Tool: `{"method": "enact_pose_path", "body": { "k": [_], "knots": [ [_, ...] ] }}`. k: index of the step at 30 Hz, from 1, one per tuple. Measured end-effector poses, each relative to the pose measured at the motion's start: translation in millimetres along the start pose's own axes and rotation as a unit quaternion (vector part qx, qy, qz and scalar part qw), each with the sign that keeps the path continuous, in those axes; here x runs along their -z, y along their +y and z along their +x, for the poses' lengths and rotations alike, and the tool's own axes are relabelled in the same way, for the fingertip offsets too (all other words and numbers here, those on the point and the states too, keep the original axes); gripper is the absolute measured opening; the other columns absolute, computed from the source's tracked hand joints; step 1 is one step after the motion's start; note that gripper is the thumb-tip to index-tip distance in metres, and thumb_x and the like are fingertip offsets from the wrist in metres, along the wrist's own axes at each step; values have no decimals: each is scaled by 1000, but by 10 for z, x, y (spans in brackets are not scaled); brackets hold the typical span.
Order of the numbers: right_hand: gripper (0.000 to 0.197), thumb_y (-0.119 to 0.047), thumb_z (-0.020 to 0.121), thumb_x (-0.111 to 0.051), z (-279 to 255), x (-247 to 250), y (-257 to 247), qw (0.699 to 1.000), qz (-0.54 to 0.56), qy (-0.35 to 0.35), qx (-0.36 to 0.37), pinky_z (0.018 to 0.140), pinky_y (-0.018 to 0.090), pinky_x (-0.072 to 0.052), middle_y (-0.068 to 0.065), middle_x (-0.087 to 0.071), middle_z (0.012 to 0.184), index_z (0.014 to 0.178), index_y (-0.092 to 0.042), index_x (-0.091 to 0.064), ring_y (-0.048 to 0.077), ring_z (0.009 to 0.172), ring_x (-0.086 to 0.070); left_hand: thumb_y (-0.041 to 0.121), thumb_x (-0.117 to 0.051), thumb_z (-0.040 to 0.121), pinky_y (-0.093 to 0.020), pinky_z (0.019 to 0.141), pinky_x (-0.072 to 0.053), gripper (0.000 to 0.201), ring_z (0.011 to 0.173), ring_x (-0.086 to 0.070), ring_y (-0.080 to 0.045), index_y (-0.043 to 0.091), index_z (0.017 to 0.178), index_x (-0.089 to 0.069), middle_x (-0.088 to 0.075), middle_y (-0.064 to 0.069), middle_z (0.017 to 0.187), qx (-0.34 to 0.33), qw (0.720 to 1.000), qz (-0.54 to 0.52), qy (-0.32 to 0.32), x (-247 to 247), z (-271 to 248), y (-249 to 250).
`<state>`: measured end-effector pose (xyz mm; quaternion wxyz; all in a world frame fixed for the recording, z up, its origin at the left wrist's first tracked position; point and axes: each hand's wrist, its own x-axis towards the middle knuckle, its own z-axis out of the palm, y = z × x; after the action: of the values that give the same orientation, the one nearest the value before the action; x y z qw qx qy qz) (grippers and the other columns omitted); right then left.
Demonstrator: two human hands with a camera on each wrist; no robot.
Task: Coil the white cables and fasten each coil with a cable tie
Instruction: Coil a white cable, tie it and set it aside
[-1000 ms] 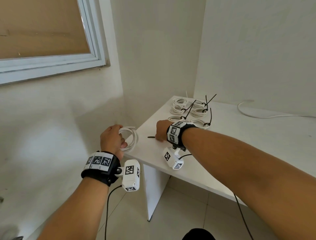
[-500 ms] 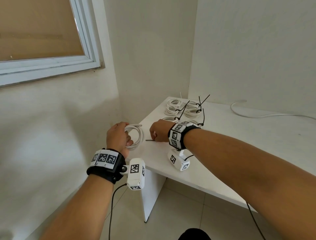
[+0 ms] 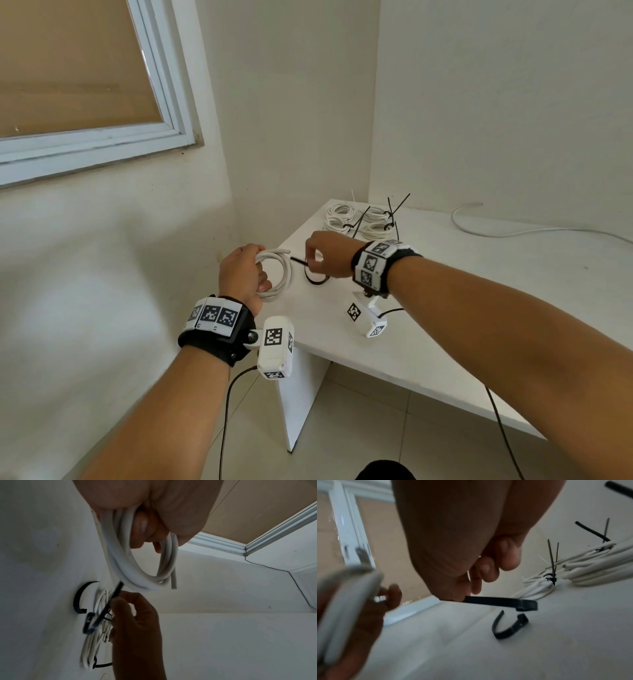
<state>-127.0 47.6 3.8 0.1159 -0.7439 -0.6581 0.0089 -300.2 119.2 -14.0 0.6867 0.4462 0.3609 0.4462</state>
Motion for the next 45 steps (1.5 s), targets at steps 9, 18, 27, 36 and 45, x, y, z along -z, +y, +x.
{"method": "enact_pose_path", "body": {
  "k": [9,18,27,36,45],
  "knots": [
    [5,-18,98,-50,-923,426,525,956,259,80,-113,45,23,-41,1,-61,64,94,-18,-54,10,44,-46,9,-49,89,-20,39,-20,23,37,-21,-13,15,68,-55,-27,4,42,7,998,24,-63,-526,-169,-185],
    [11,-5,93,-62,-1968,423,1274,827,490,195,-197,62,32,-56,20,-74,84,84,1,-66,28,72,-72,9,-49,91,-19,40,-17,19,36,-21,-12,15,74,-56,-27,2,47,53,980,43,-189,-1799,-705,-630],
    [31,-4,90,-67,-2480,609,1916,734,556,246,-302,80,38,-59,21,-74,94,117,-10,-53,25,80,-69,9,-48,90,-20,40,-22,18,38,-27,-11,13,78,-61,-33,3,46,54,948,88,-303,-2923,-1250,-1012],
    [53,-19,77,-70,-2657,576,2206,686,631,180,-315,94,46,-50,14,-73,95,127,-17,-55,26,88,-67,10,-49,90,-21,39,-22,17,43,-29,-15,11,73,-49,-43,-11,63,112,917,123,-362,-3193,-1204,-1362],
    [36,-21,98,-49,-2625,586,2119,669,673,174,-262,75,41,-54,21,-68,95,133,-16,-51,30,77,-66,19,-58,91,-20,38,-22,18,47,-30,-14,9,82,-71,-42,-8,60,146,919,96,-355,-3129,-1053,-1404]
  ]
}}
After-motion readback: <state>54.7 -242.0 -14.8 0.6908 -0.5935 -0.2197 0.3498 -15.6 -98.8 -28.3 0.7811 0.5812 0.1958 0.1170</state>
